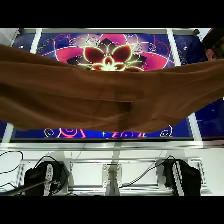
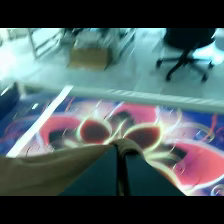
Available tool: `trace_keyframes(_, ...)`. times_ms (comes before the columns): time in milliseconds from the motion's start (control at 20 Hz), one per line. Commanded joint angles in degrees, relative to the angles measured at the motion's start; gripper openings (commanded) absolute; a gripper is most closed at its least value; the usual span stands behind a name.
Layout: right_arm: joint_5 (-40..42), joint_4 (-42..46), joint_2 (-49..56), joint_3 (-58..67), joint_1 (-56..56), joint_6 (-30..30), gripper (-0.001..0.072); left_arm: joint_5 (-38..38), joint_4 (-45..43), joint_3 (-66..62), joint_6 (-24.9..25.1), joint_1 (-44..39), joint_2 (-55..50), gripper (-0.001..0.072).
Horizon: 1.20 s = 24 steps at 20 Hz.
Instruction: Fold the clothes and pants, and hang the long-sleeved shirts on hangers.
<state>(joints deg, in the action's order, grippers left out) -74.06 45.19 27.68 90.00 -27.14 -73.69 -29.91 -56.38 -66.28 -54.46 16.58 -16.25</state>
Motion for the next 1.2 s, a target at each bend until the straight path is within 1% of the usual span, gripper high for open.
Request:
trace_keyframes(0,4.07,3.26,1.31,3.58,-0.02,-2.32,0.0013,3.76,-3.17,0.13,-0.42,0.07,-0.87,0.0016)
trace_keyframes(100,4.57,3.65,5.33,3.56,-0.02,-3.34,0.0013,2.89,-1.75,0.13,-1.05,0.04,-5.79,0.0016)
trace_keyframes(150,2.6,3.23,8.63,3.56,-0.02,-3.82,0.0013,1.11,-0.09,0.13,-1.03,0.04,-9.4,0.0016)
trace_keyframes(300,-7.87,2.1,20.92,3.04,0.04,-3.85,0.0014,-9.81,8.41,0.13,-0.9,-1.49,-23.04,0.0016)
trace_keyframes(350,-10.67,1.36,25.53,2.29,0.04,-3.82,0.0014,-12.68,9.75,0.13,0.02,-3.23,-28.65,0.0016)
trace_keyframes(450,-11.98,0.72,34.03,0.98,0.74,-3.8,0.0015,-13.18,9.73,0.11,3.48,-7.69,-39.26,0.0016)
trace_keyframes(500,-11.45,0.7,38.6,0.94,1.79,-3.78,0.0015,-12.09,9.73,0.11,5.88,-9.86,-44.48,0.0016)
trace_keyframes(600,-8.2,0.72,47.04,0.94,5.27,-3.78,0.0015,-8.63,9.73,0.11,8.87,-13.49,-53.44,0.0016)
trace_keyframes(650,-5.49,0.74,50.88,0.94,7.23,-3.76,0.0015,-5.68,9.73,0.11,8.9,-14.84,-56.98,0.0016)
trace_keyframes(750,1.75,1.27,58.1,0.94,11.23,-3.61,0.0015,2.51,9.77,0.11,8.85,-16.74,-62.49,0.0016)
trace_keyframes(850,8.55,2.64,62.86,0.96,13.75,-3.65,0.0015,10.54,10.1,0.11,8.83,-17.99,-65.59,0.0016)
trace_keyframes(950,15.65,2.91,65.77,0.96,15.08,-3.93,0.0015,16.33,10.19,0.11,8.81,-18.34,-66.64,0.0016)
trace_keyframes(1050,21.05,3.08,66.79,0.96,15.52,-4.28,0.0015,19.96,10.19,0.11,8.83,-18.32,-66.69,0.0016)
trace_keyframes(1150,22.4,3.8,66.97,0.96,15.21,-6.05,0.0014,20.87,10.16,0.11,8.83,-17.81,-66.69,0.0016)
